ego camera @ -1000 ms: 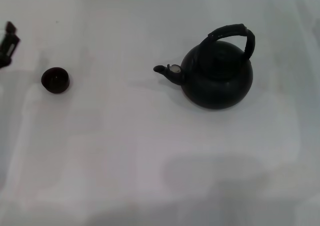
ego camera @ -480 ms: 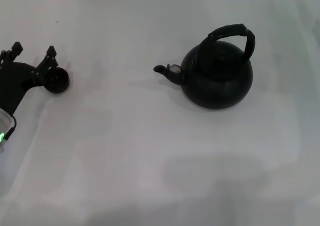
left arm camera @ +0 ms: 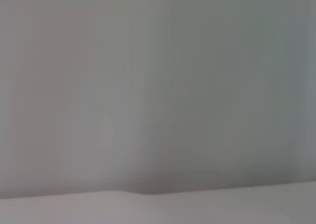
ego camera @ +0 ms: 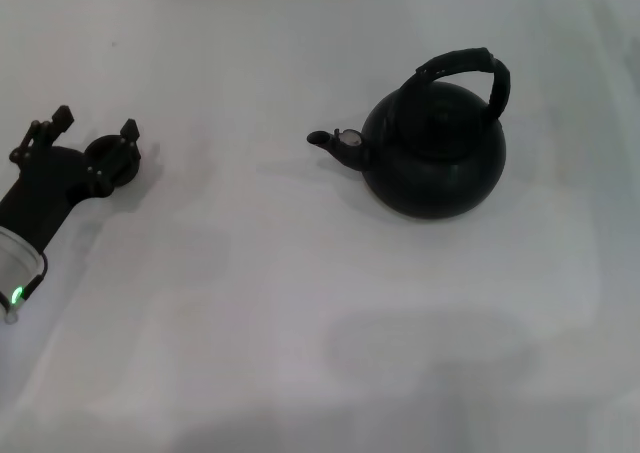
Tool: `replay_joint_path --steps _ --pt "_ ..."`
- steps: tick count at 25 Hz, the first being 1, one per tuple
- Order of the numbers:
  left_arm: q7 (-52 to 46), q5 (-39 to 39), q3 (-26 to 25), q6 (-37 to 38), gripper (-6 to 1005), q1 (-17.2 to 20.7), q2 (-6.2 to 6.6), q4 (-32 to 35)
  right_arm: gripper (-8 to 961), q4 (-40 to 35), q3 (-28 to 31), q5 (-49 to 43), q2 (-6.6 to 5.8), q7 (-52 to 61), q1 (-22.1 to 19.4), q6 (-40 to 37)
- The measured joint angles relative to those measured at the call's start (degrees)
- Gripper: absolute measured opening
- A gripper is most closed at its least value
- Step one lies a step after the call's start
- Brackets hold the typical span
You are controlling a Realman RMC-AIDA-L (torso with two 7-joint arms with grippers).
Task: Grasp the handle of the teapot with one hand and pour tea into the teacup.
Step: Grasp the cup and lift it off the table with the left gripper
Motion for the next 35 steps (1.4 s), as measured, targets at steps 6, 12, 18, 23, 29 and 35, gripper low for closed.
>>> replay_joint_path --steps 6,12,18,23,29,35 --pt "0.00 0.11 0.00 1.40 867 0.11 0.00 0.00 785 -0.09 0.00 0.00 0.00 0.00 0.08 0.00" --pt "0.00 0.16 0.00 2.40 866 0.08 0.00 0.00 784 -0.11 0.00 0.00 0.00 0.00 0.09 0.00" --pt "0.00 0.21 0.00 3.28 866 -0.10 0.08 0.00 784 -0.12 0.00 0.00 0.00 0.00 0.09 0.00" --pt "0.00 1.20 0.00 4.61 865 -0.37 0.09 0.00 784 -0.21 0.00 0.00 0.00 0.00 0.15 0.00" --pt "0.00 1.46 0.00 4.86 864 -0.42 0.16 0.00 784 -0.21 0.00 -0.01 0.00 0.00 0.18 0.00" --pt "0.00 1.51 0.00 5.23 864 -0.42 0.18 0.00 784 -0.21 0.00 0.00 0.00 0.00 0.18 -0.02"
